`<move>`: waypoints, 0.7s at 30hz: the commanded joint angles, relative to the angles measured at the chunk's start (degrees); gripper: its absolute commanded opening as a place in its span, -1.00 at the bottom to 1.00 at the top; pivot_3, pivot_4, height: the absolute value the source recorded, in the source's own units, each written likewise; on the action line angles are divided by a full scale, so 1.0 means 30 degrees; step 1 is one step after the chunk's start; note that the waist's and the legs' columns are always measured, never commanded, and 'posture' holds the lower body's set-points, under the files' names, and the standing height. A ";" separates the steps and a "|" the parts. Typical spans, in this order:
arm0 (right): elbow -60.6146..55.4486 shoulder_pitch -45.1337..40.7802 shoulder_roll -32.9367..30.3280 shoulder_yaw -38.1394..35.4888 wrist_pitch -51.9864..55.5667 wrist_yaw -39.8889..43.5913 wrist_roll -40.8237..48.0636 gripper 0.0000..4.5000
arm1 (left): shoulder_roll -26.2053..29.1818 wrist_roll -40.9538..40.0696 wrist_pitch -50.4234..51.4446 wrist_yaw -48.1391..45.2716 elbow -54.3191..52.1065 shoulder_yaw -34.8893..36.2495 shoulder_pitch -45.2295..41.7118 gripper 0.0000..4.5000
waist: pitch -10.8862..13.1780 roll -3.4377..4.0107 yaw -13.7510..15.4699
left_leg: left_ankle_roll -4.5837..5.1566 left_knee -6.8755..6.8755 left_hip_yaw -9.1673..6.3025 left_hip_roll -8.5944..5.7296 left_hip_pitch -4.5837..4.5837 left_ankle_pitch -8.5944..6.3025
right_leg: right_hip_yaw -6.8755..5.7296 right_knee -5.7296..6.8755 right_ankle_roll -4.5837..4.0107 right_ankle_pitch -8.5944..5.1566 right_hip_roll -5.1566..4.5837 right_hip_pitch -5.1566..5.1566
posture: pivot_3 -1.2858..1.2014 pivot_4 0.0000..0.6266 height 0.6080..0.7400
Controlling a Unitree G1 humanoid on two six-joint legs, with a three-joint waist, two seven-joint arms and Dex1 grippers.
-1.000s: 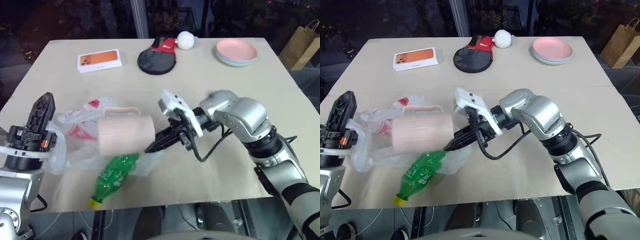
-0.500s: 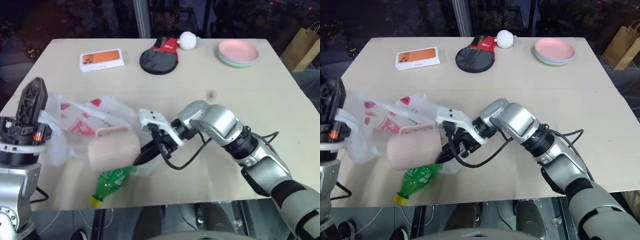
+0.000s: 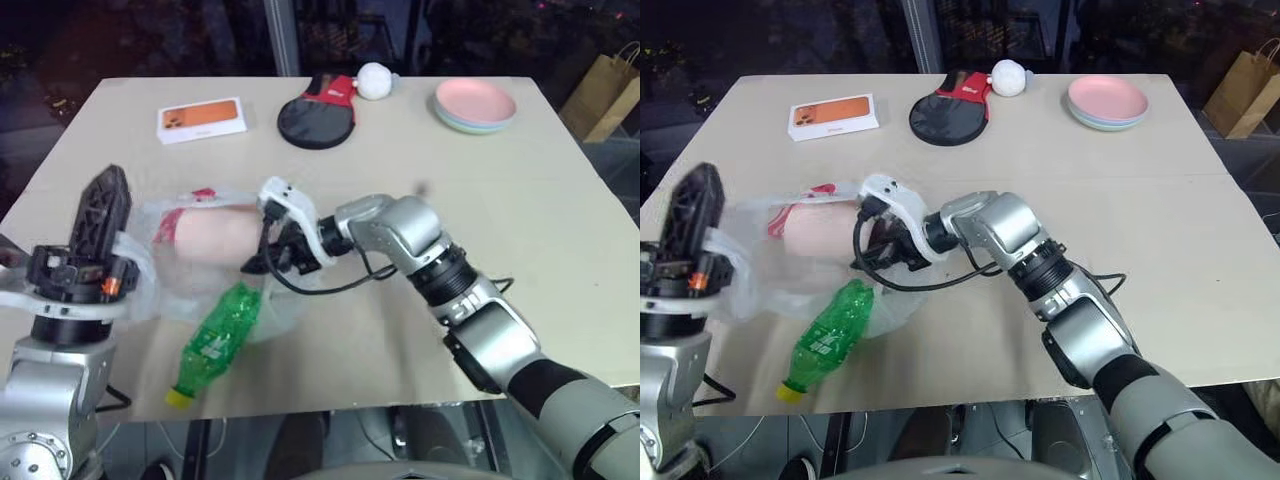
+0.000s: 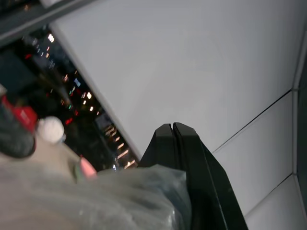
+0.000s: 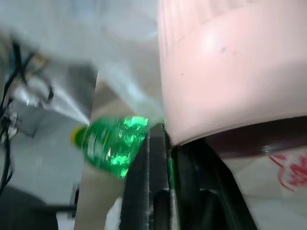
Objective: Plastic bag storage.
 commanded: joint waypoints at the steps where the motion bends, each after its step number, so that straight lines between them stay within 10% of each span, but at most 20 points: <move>1: 0.0180 -0.0876 0.1168 -0.1279 -0.0698 -0.1079 0.0204 -0.09 | 0.0012 -0.0208 -0.0480 -0.0209 -0.0861 -0.0403 -0.0265 -1.00 | 0.0004 0.0006 -0.0026 | 0.0000 -0.0001 -0.0002 0.0000 0.0003 0.0000 | -0.0001 0.0006 0.0000 0.0000 0.0002 0.0000 | 0.03 -0.52 1.00; 6: 0.0480 -0.0793 0.1568 -0.1892 -0.1449 -0.2074 0.0024 0.99 | 0.0332 -0.0208 -0.0804 -0.0084 -0.0536 -0.0867 -0.0757 -1.00 | 0.0001 0.0003 -0.0029 | -0.0006 0.0001 -0.0013 0.0000 0.0006 0.0004 | -0.0015 0.0005 0.0000 0.0000 0.0005 0.0009 | 0.03 -0.52 1.00; 21: -0.6978 0.2066 -0.6780 -0.2003 -0.0749 0.4679 0.2878 0.99 | 0.1209 -0.0208 -0.0456 -0.0654 0.2101 0.0365 -0.0374 -1.00 | 0.0011 0.0019 -0.0097 | -0.0003 -0.0006 -0.0031 0.0012 -0.0001 0.0003 | -0.0036 -0.0017 -0.0004 -0.0002 0.0008 0.0013 | 0.03 -0.52 1.00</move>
